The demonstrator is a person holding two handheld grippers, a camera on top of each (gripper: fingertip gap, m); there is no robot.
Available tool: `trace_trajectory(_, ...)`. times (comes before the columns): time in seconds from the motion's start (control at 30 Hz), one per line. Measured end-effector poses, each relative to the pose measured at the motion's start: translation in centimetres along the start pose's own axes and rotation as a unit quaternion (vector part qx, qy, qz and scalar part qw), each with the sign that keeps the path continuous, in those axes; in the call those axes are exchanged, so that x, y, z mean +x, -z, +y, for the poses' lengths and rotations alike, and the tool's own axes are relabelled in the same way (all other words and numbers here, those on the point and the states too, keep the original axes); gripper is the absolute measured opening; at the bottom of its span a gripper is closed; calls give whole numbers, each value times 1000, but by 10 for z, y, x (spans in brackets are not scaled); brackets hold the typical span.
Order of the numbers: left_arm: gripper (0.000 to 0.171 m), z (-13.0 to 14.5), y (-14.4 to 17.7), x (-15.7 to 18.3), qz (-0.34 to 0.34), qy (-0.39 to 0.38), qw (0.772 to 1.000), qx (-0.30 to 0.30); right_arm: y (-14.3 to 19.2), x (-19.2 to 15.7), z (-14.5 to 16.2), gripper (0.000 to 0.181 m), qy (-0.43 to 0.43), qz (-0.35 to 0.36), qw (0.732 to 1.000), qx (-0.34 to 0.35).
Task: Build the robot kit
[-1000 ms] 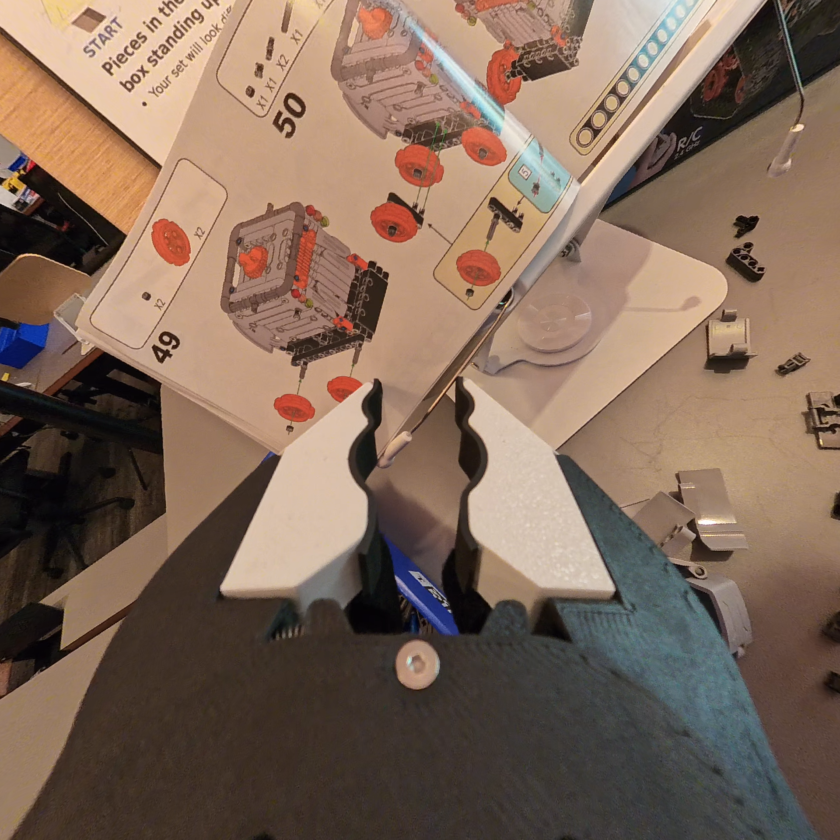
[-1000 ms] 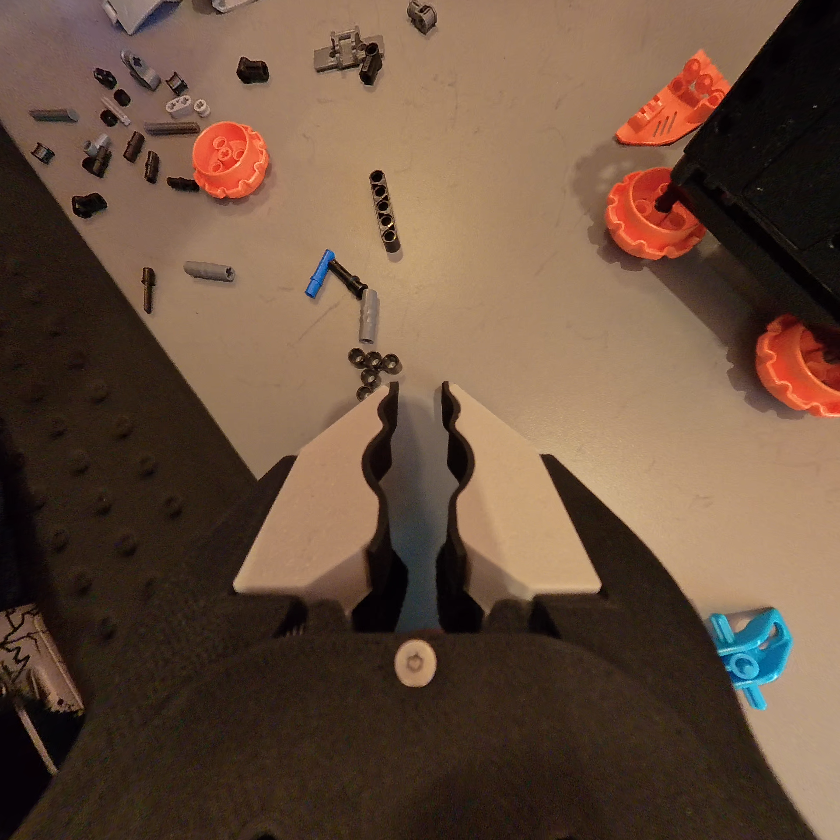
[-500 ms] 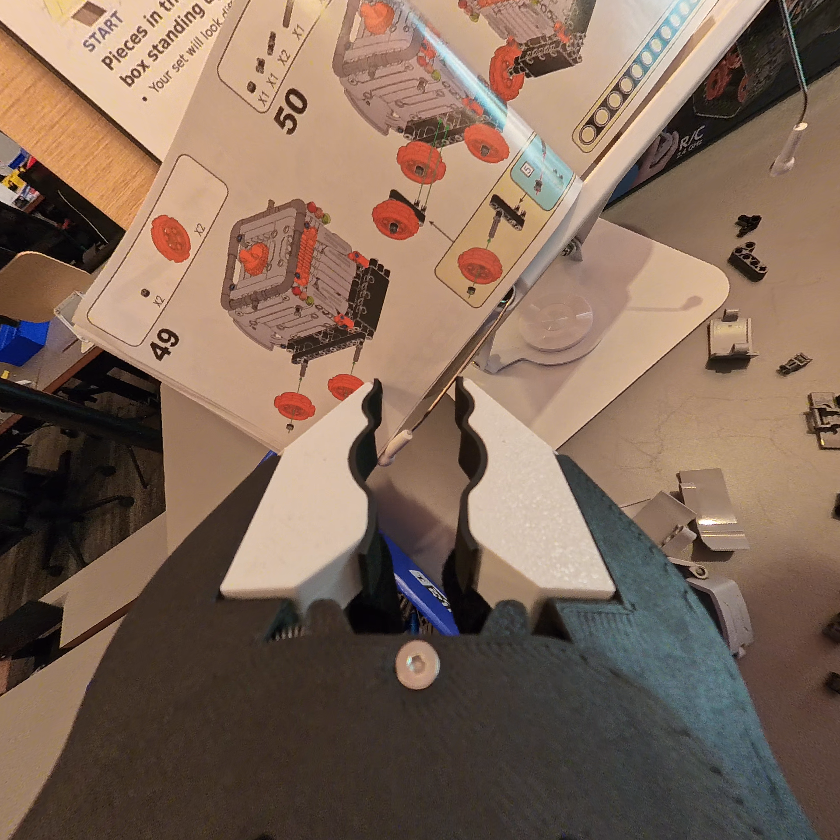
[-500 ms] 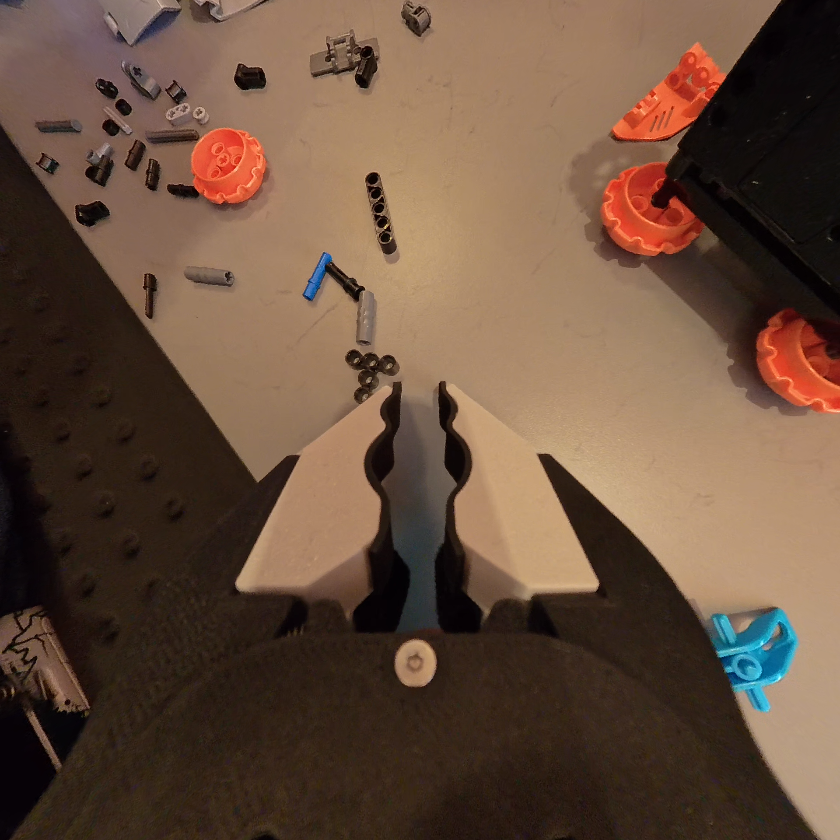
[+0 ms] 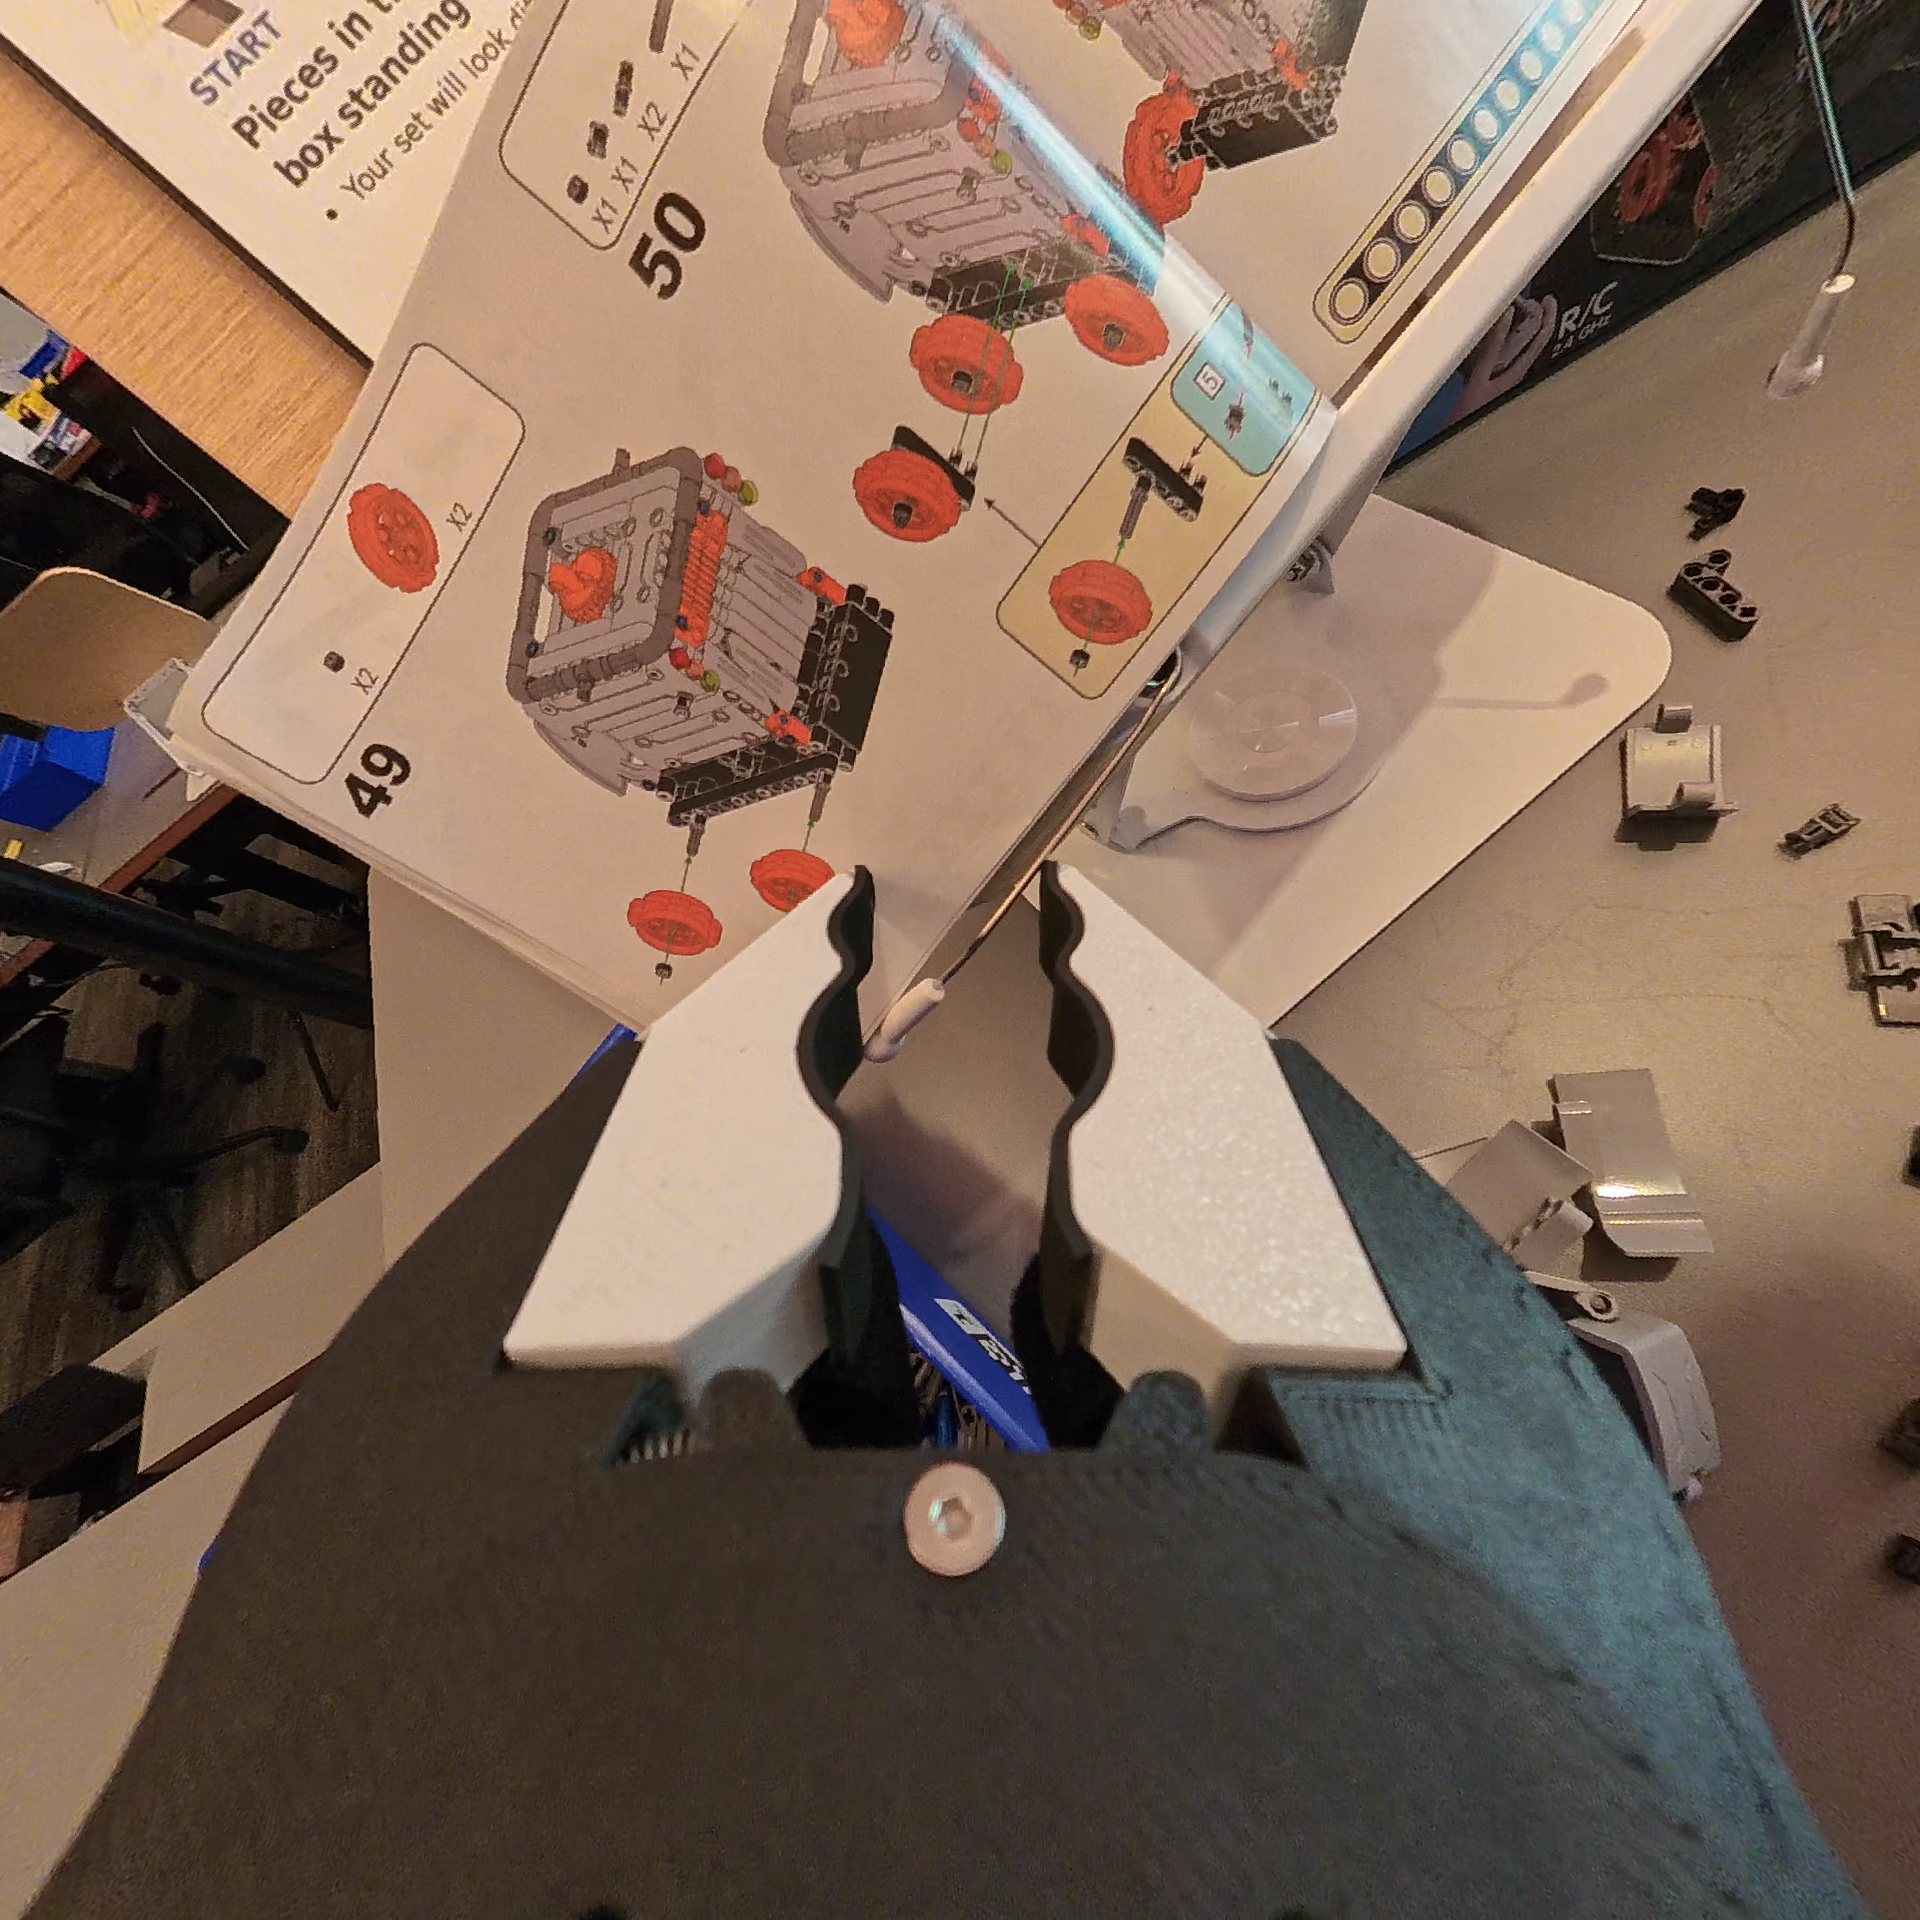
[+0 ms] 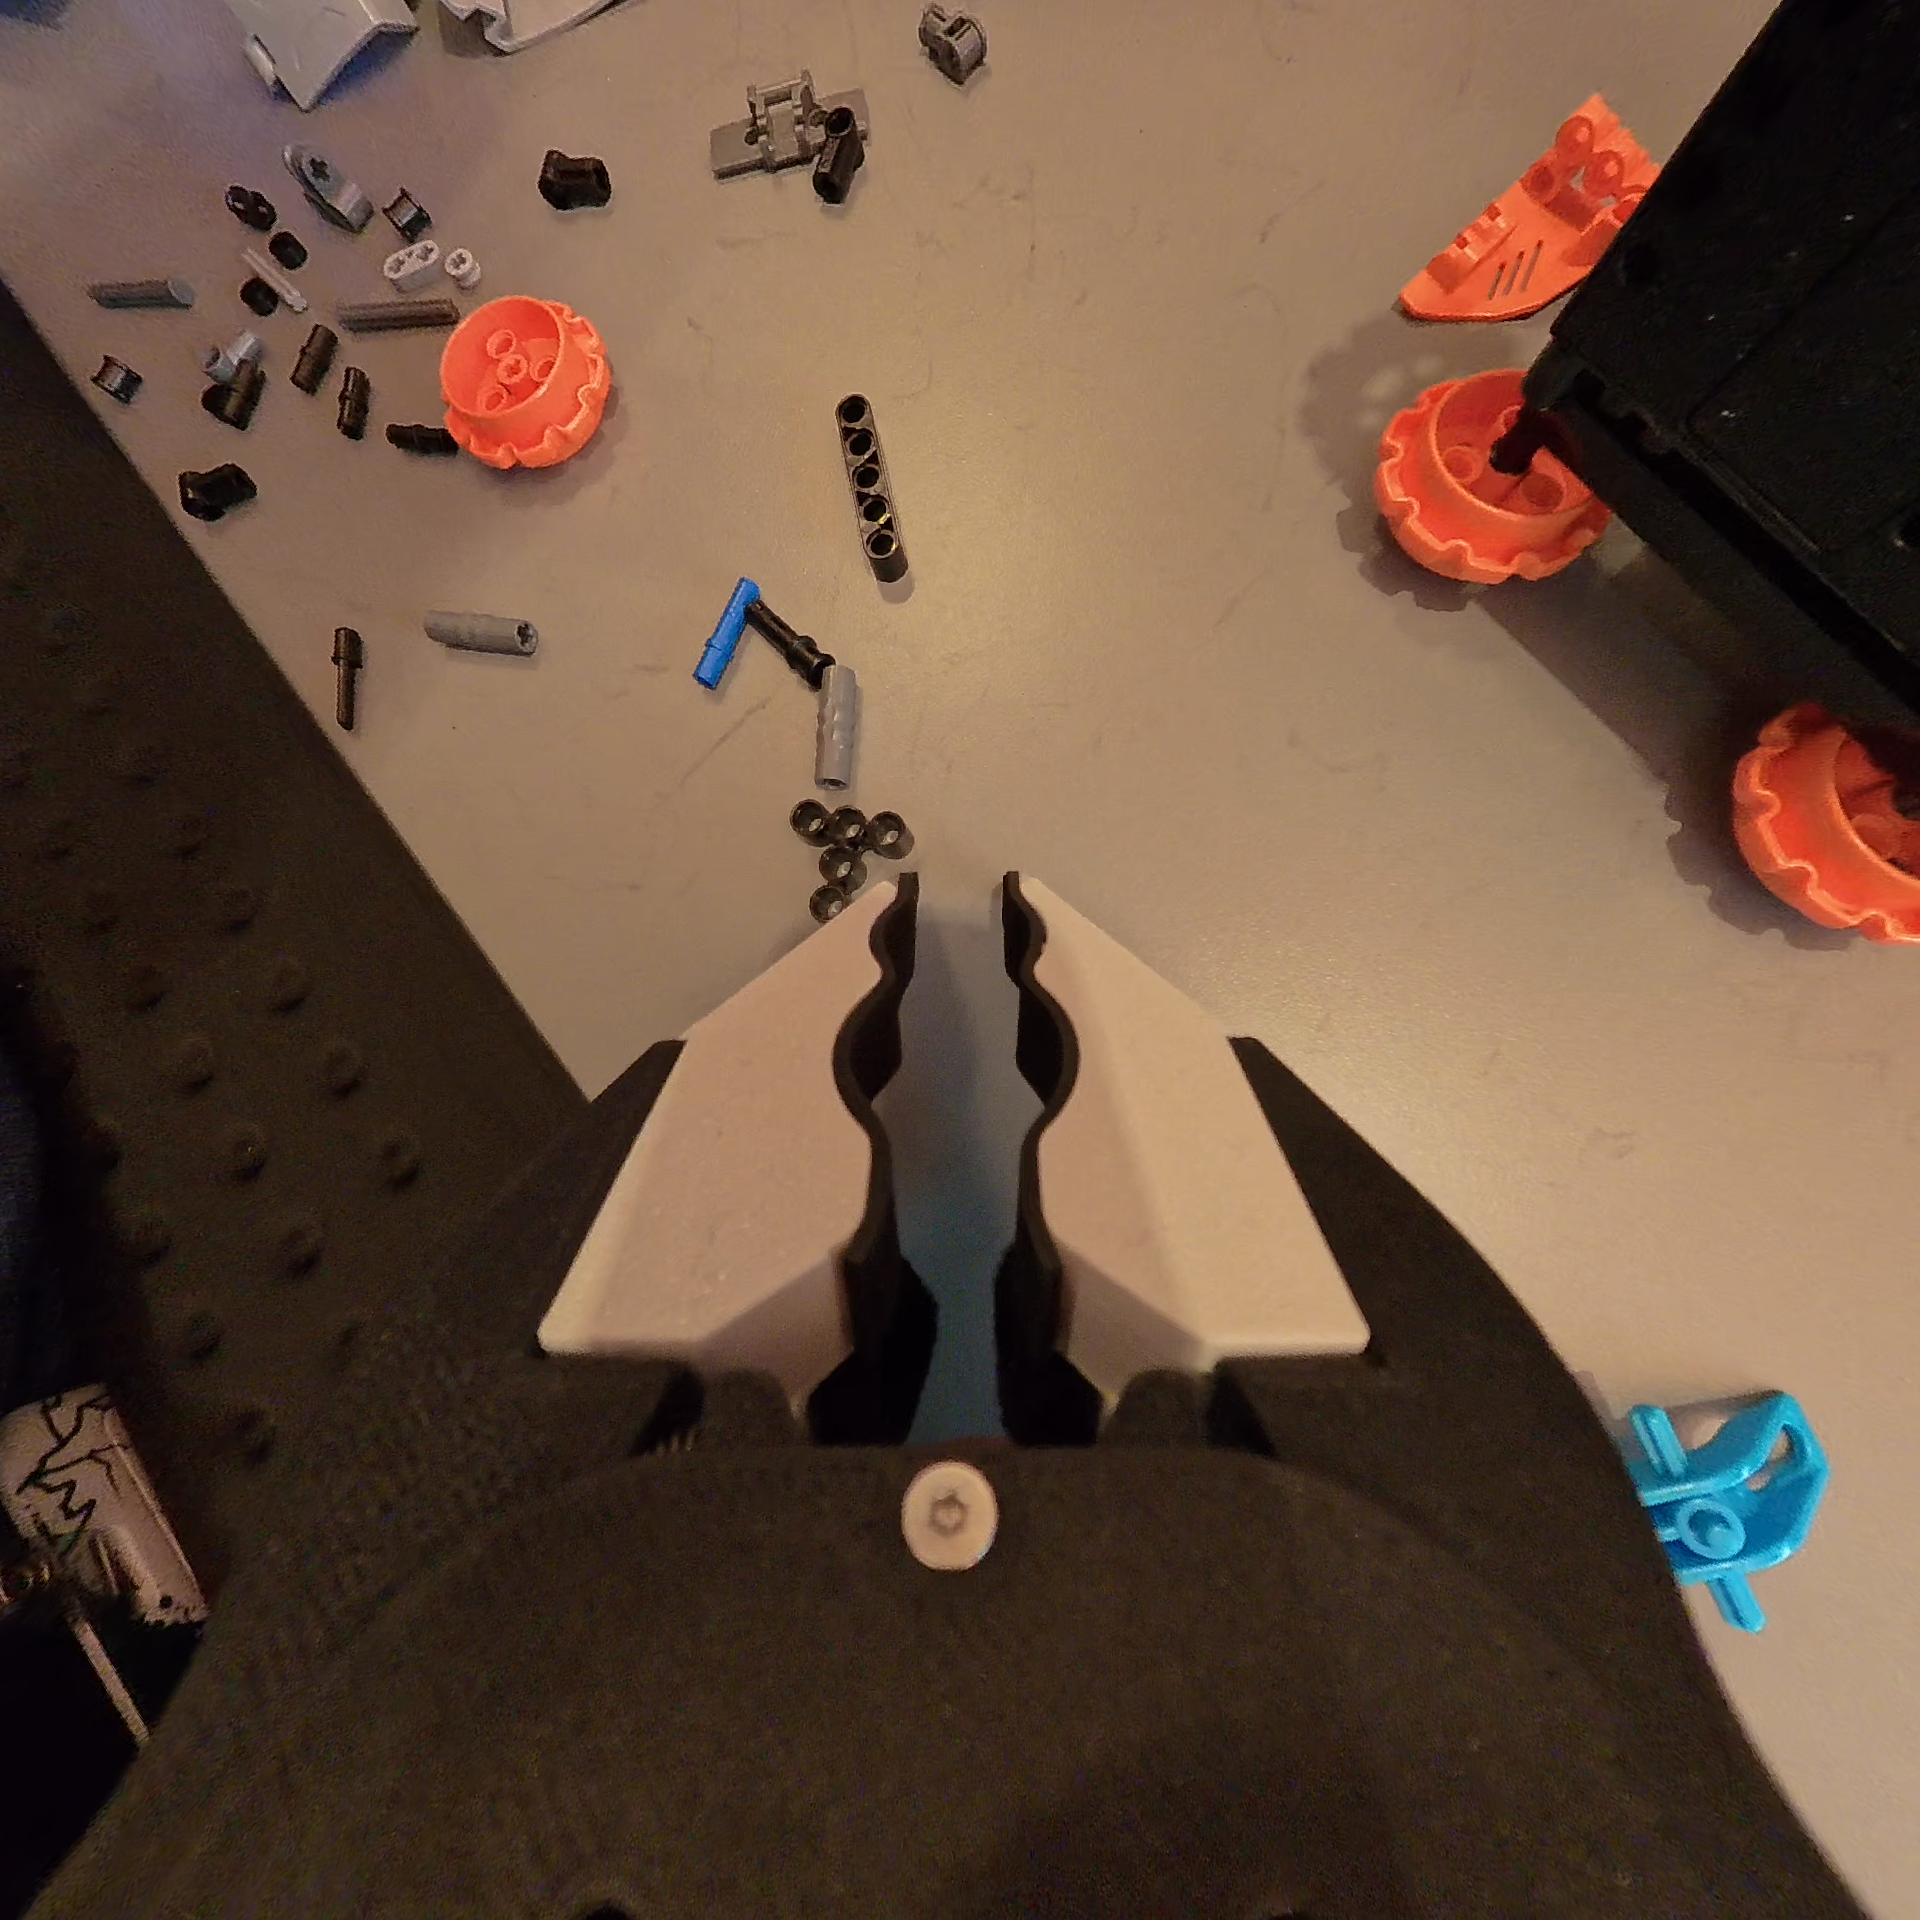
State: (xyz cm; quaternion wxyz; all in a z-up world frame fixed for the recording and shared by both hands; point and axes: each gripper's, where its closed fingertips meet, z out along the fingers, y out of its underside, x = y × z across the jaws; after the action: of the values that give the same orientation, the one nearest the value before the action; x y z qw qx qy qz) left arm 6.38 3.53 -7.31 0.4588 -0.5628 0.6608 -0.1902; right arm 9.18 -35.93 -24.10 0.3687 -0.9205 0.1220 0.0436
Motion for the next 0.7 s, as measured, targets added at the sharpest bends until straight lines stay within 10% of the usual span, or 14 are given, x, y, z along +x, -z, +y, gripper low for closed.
trace_trajectory(0.7,31,2,0,2,1,0,1000,-4,0,0,0,14,0,-1,1000,0)
